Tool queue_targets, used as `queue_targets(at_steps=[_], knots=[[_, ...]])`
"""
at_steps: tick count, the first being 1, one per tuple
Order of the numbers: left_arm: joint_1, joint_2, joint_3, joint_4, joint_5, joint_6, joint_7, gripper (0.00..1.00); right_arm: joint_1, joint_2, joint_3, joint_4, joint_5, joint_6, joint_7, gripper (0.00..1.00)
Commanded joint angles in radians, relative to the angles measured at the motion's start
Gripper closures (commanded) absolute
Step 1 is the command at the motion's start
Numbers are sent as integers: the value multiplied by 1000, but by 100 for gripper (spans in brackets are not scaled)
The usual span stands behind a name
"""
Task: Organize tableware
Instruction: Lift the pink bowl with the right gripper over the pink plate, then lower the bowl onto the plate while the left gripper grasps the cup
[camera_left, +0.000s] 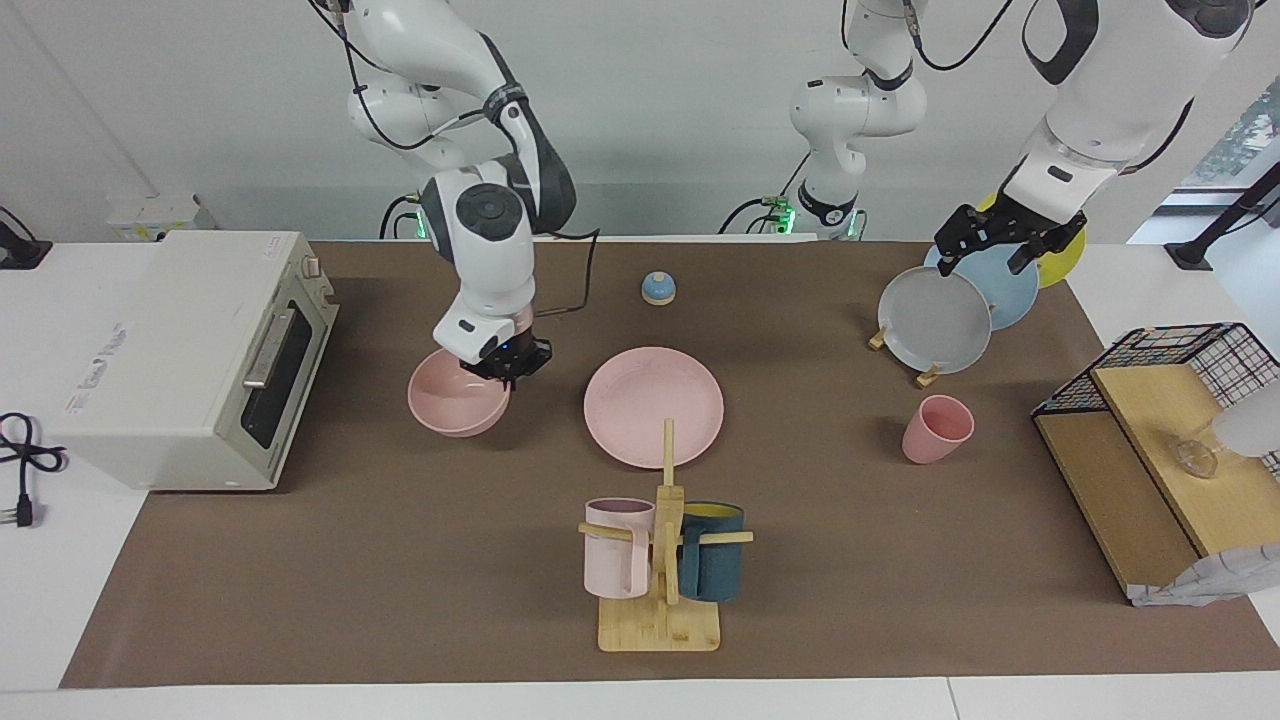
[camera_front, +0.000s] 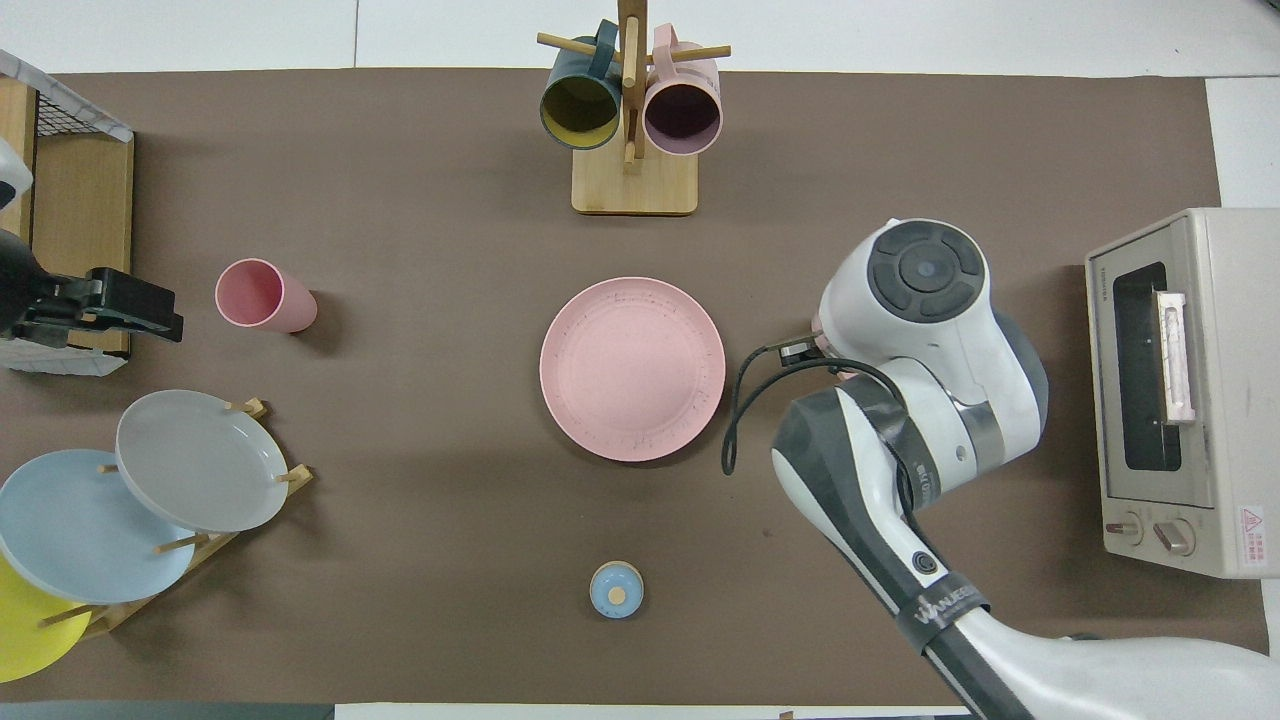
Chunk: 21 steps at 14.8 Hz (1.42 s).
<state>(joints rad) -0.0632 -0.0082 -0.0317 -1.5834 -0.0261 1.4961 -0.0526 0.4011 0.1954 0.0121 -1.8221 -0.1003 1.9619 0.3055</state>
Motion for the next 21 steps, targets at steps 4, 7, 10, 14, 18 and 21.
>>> queue_targets(at_steps=[4,7,10,14,18,21], knots=[[-6,-9,6,2,18,-13,-7,0,215,333,2,561,14,-256,303,100],[-7,-9,6,2,18,-11,-7,0,280,481,14,788,17,-287,427,100],[-6,-9,6,2,18,-11,-7,0,323,483,17,755,17,-226,492,100],[-6,-36,7,-51,14,-11,5,0,308,414,17,542,11,-94,488,100],[-12,-14,9,-202,12,243,27,0,309,386,17,475,1,-61,488,100],[-18,135,10,-190,2,390,20,0,312,369,22,434,17,-51,486,100]])
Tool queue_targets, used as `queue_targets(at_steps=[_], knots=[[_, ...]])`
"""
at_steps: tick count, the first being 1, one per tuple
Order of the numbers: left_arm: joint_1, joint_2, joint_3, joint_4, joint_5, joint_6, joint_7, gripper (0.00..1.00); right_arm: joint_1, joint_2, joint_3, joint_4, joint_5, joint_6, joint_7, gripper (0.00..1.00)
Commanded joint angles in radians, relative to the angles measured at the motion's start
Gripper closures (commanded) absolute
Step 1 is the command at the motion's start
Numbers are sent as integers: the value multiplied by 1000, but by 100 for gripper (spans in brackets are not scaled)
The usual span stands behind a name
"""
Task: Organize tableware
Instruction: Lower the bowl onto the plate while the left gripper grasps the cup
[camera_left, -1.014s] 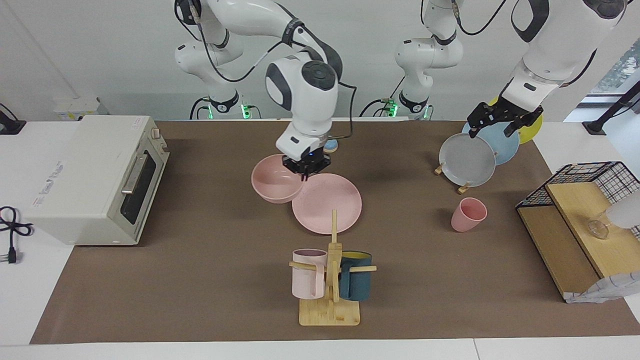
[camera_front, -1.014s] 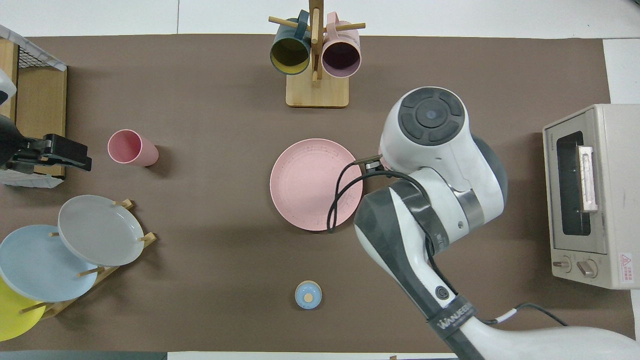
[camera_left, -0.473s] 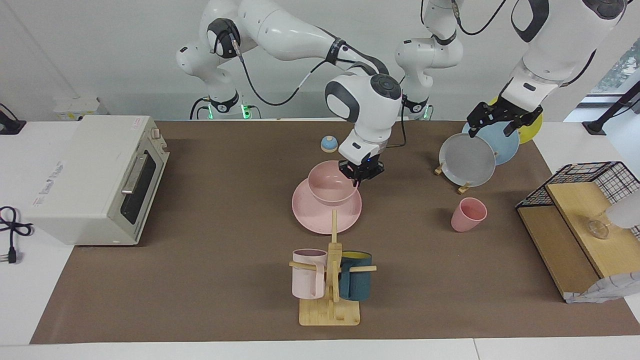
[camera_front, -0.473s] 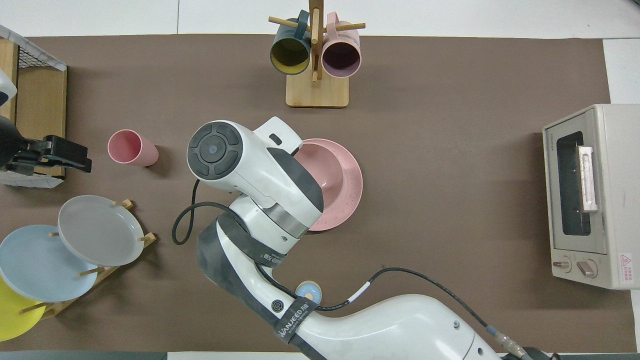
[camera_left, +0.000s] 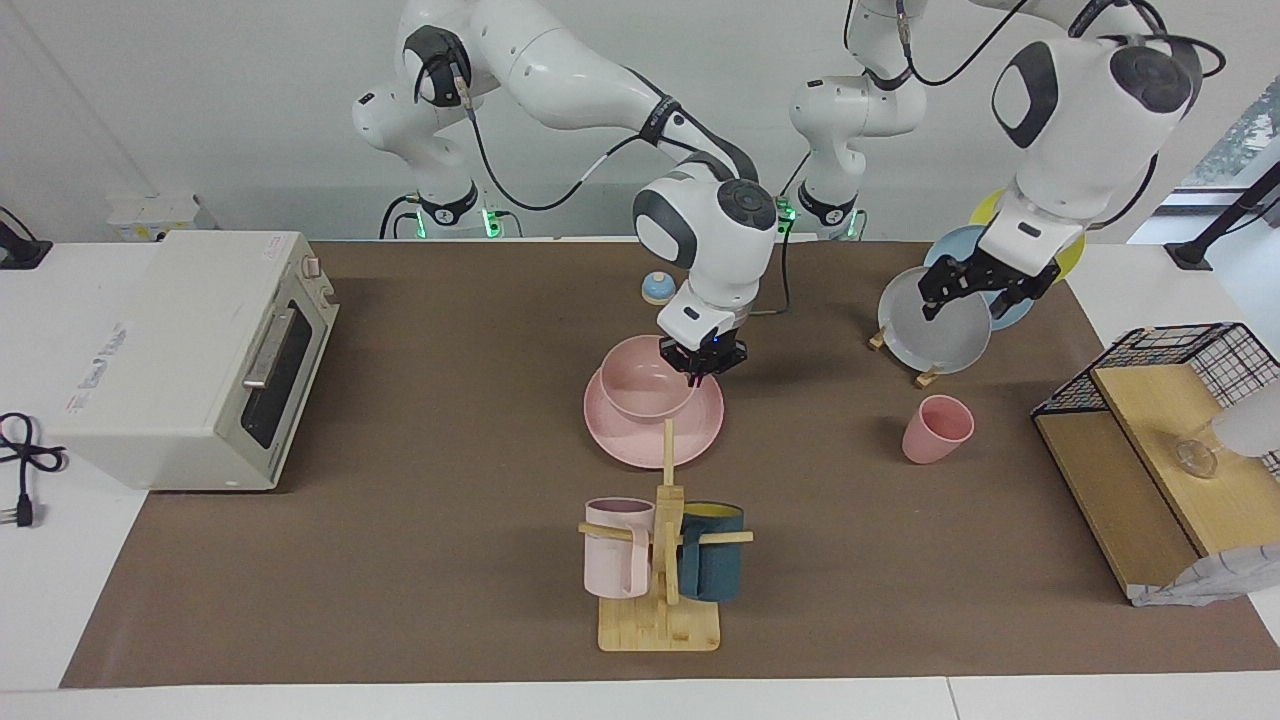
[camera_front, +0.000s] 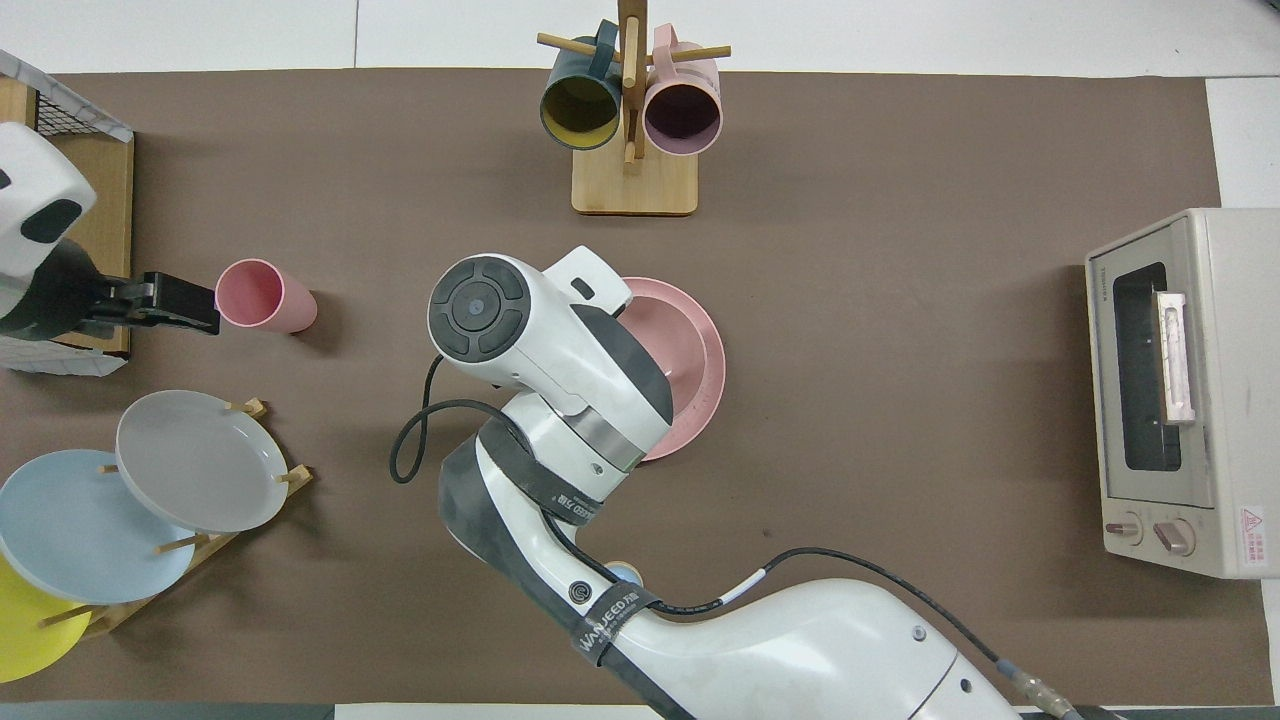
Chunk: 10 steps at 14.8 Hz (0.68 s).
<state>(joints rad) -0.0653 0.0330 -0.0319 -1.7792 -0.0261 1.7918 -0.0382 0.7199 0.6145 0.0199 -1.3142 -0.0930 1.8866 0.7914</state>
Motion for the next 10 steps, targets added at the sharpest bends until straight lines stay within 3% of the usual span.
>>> queue_targets(at_steps=[1,4,9,10], knots=[[-19,135,10,23,0,130,3,0,-5,-50,14,-80,10,31,0,100],[-11,231,10,89,2,164,3,0,-1,-59,17,-112,47,68,11,100],[-7,266,10,64,0,210,-3,0,0,-78,17,-160,50,109,12,100],[-13,263,10,38,0,213,-34,0,-2,-78,17,-160,52,114,9,76]])
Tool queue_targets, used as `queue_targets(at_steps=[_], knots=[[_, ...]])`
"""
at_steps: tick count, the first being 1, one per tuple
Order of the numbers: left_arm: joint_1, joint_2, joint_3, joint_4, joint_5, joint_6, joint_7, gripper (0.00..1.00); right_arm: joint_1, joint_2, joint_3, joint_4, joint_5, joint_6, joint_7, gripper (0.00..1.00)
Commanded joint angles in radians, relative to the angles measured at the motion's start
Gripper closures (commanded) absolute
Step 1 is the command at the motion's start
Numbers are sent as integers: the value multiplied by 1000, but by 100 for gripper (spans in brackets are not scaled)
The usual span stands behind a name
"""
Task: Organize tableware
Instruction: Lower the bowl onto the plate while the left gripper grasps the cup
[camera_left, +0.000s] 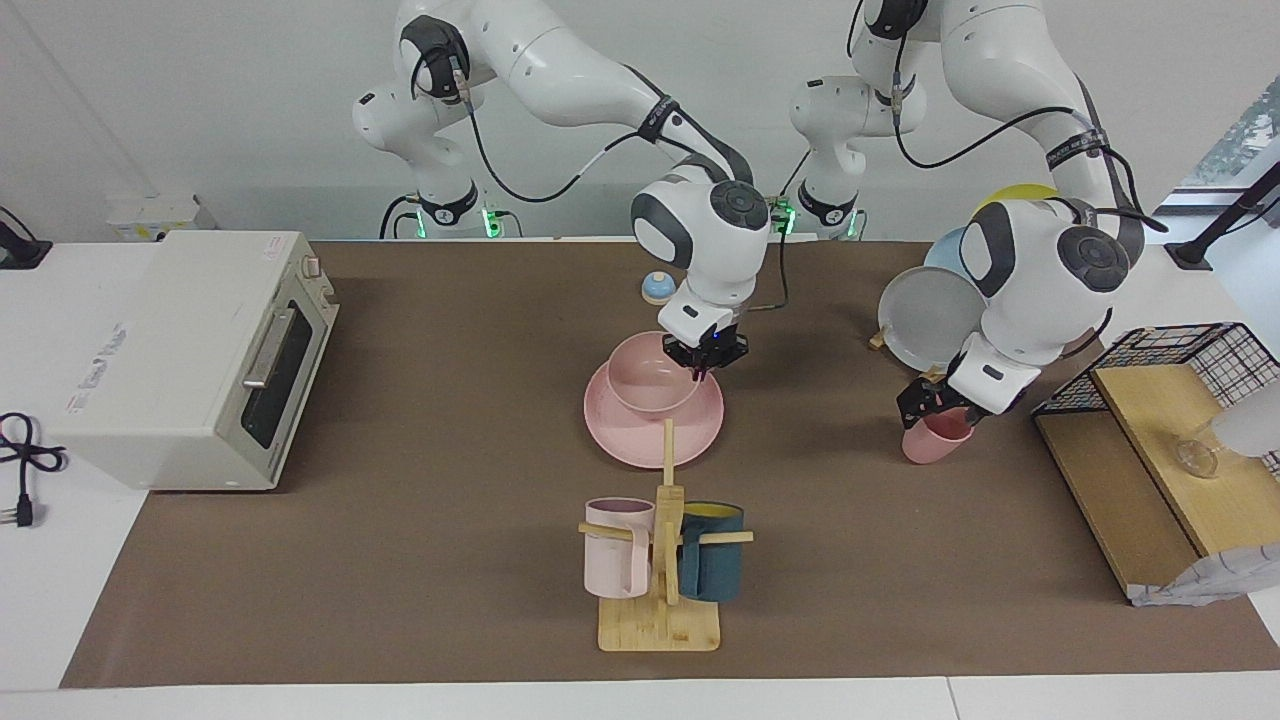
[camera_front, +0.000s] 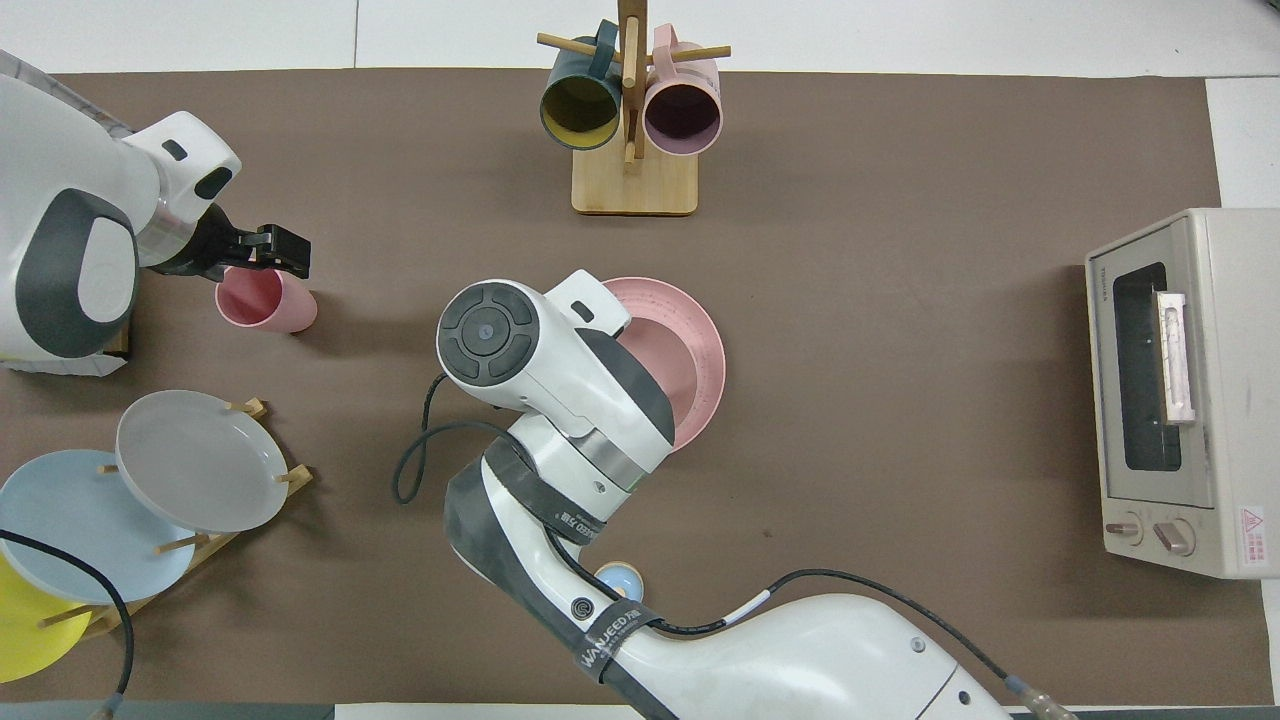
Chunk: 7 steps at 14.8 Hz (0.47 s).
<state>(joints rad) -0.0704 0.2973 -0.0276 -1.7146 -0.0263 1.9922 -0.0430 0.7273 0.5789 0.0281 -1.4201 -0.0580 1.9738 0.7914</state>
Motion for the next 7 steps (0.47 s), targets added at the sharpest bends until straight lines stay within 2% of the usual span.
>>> queue_targets(at_steps=[1,2,3,6,7], knots=[[-12,-1,6,-33,0,13,-61,0,-17,-40,9,-49,27,30,11,33],[-14,-3,6,-45,0,16,-77,1,-16,-39,9,-42,36,36,11,9],[-14,-4,6,-60,0,25,-81,1,-19,-40,9,-36,34,31,12,0],[-15,-14,6,-123,0,88,-83,7,-34,-37,-6,64,15,-64,-1,0],[-16,-17,6,-146,0,111,-83,17,-87,-53,-14,72,18,-72,-18,0]])
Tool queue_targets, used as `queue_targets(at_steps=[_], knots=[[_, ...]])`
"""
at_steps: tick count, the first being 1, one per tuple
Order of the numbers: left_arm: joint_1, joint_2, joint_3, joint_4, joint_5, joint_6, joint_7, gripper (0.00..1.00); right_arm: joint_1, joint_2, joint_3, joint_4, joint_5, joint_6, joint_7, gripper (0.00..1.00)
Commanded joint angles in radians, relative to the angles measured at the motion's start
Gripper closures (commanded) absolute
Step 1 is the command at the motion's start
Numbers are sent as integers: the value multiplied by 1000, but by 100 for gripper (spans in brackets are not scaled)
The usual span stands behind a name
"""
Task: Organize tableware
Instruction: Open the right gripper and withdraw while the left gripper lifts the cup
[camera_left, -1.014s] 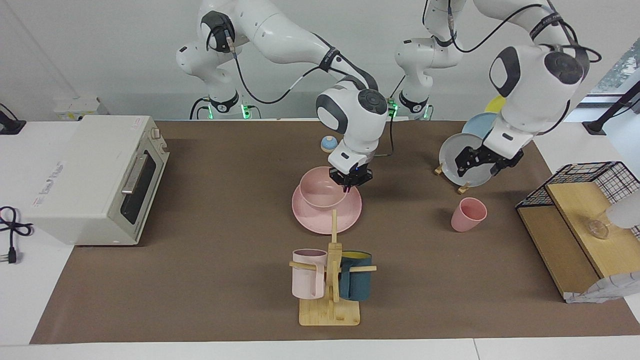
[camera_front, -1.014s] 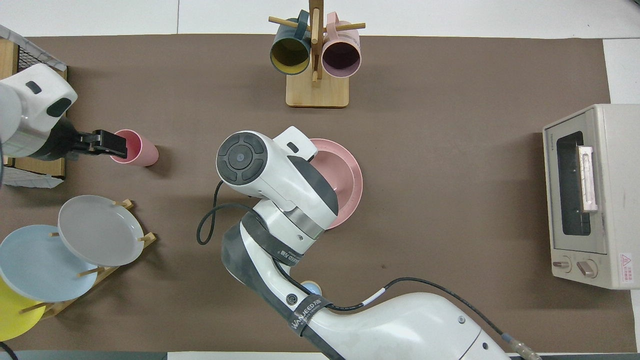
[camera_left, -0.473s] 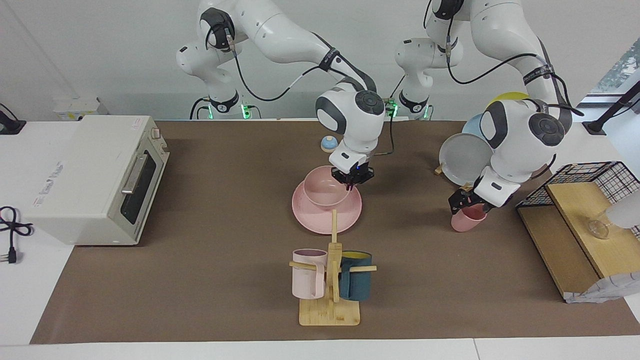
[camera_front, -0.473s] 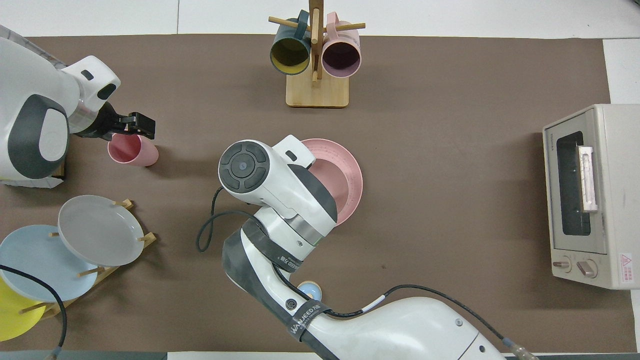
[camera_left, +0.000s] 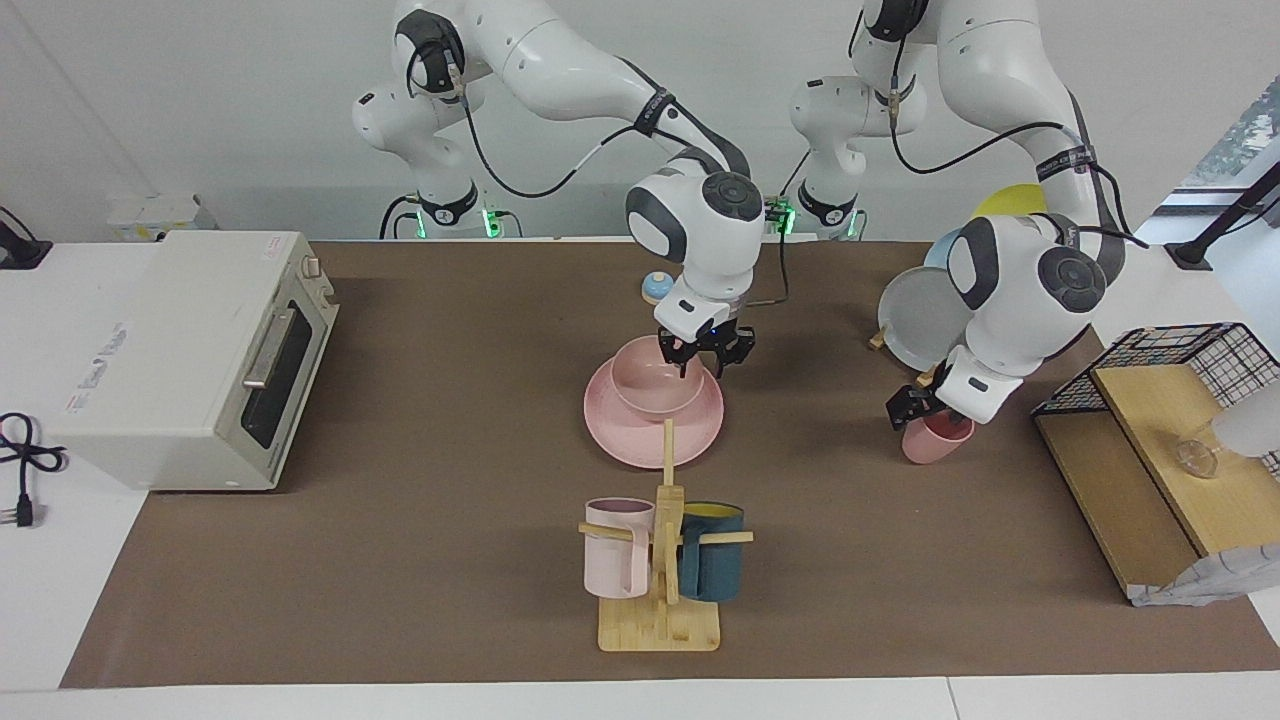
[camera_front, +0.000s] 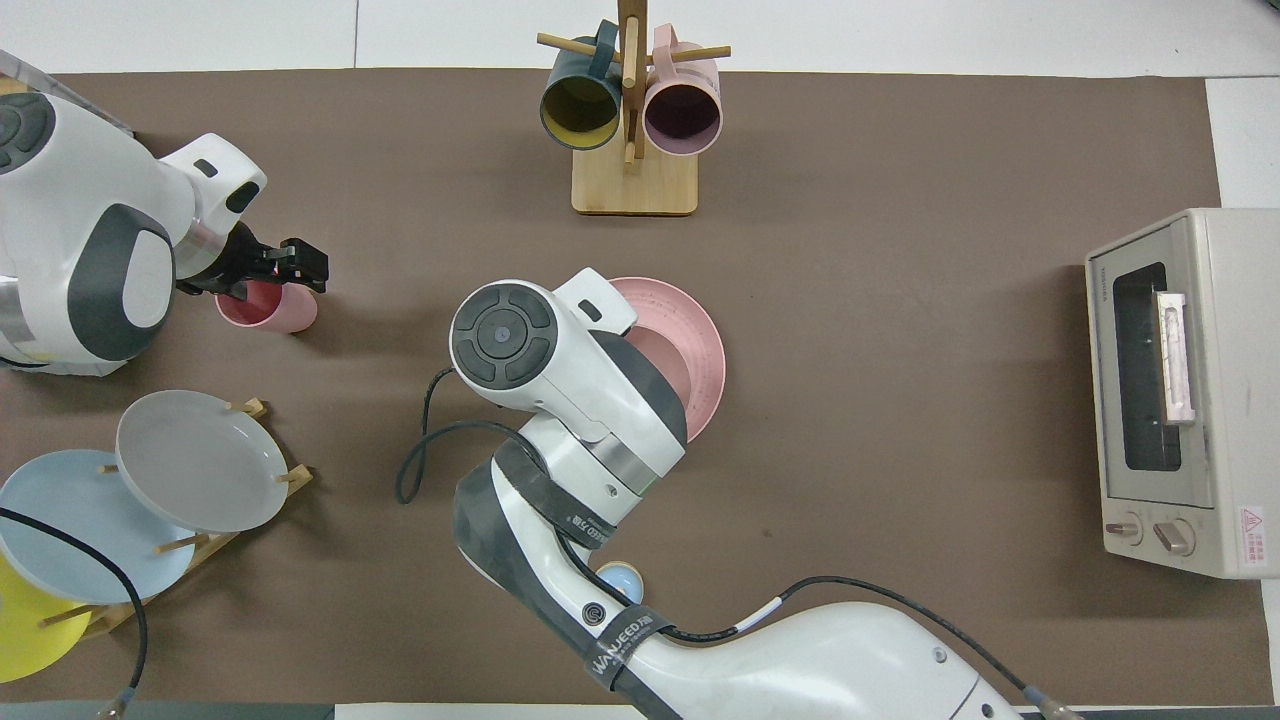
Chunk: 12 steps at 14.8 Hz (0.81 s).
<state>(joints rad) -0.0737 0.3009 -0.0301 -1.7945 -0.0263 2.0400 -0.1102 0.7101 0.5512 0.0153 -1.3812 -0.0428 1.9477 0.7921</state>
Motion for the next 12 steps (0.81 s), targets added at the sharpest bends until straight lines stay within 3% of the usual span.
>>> queue_targets(at_steps=[1,2,8,10,12], knots=[[-11,-20,9,-71,0,68,-16,38,-127,-78,3,18,9,-64,-61,0],[-9,-20,9,-69,2,60,-13,99,-174,-132,5,-22,15,-102,-130,0],[-9,-17,9,-25,12,29,12,100,-409,-407,2,-64,21,-473,-371,0],[-12,-19,9,41,13,-39,12,100,-466,-462,-2,-74,18,-477,-486,0],[-23,-14,-1,181,5,-195,9,100,-509,-503,-3,-139,20,-474,-530,0]])
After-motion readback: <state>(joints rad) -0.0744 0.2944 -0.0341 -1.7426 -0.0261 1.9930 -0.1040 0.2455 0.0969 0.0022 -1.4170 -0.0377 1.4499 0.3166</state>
